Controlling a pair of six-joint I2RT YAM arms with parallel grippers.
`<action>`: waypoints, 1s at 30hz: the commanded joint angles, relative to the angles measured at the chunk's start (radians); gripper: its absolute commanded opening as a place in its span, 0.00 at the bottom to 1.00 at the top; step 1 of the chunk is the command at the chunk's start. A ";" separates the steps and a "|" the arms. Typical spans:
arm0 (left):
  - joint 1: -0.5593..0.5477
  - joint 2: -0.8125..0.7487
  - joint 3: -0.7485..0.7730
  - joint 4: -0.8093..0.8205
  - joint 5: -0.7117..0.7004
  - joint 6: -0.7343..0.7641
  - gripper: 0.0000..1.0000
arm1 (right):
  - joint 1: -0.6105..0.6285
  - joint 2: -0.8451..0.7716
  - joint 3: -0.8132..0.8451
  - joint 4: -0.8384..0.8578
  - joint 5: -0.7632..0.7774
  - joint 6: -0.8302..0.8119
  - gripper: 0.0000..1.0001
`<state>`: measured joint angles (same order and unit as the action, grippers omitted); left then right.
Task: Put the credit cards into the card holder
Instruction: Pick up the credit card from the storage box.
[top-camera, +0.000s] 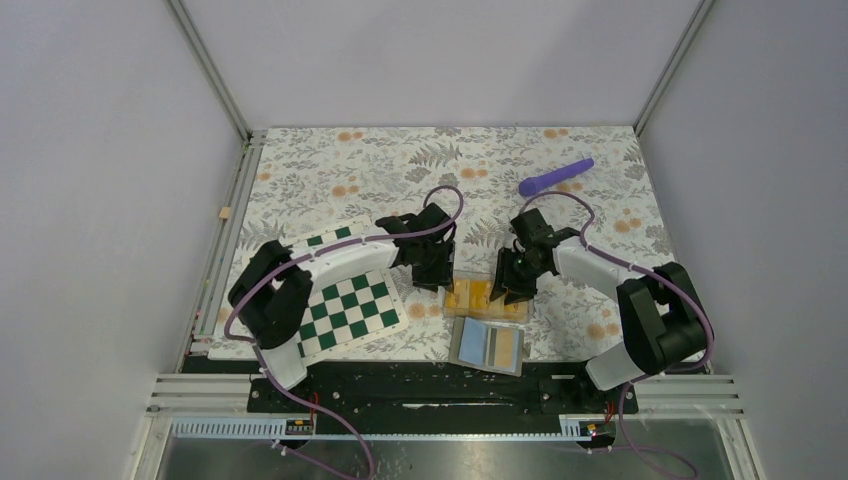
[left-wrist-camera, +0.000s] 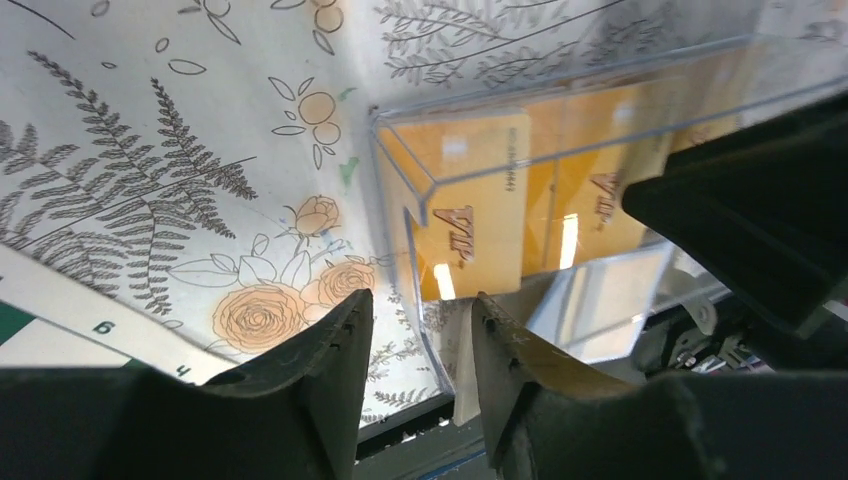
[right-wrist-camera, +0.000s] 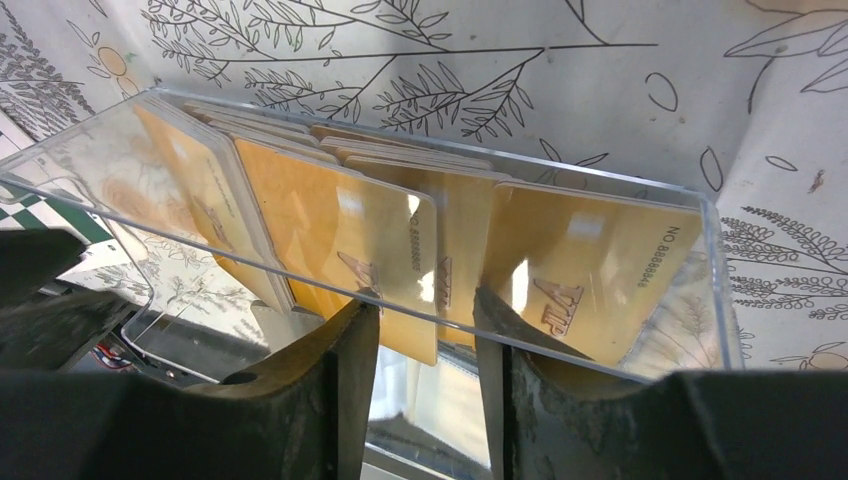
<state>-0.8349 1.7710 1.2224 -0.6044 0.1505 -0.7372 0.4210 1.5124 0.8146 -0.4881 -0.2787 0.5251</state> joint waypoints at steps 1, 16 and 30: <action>-0.019 -0.102 0.067 0.002 -0.068 0.030 0.41 | -0.009 0.030 0.003 0.007 0.005 -0.020 0.45; -0.086 0.022 0.109 0.201 0.106 -0.013 0.24 | -0.019 0.024 -0.009 0.012 -0.003 -0.028 0.32; -0.131 0.194 0.140 0.191 0.036 -0.077 0.31 | -0.023 0.037 -0.021 0.024 -0.035 -0.025 0.17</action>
<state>-0.9588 1.9453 1.3087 -0.4038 0.2359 -0.7959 0.4046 1.5265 0.8070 -0.4774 -0.2867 0.5102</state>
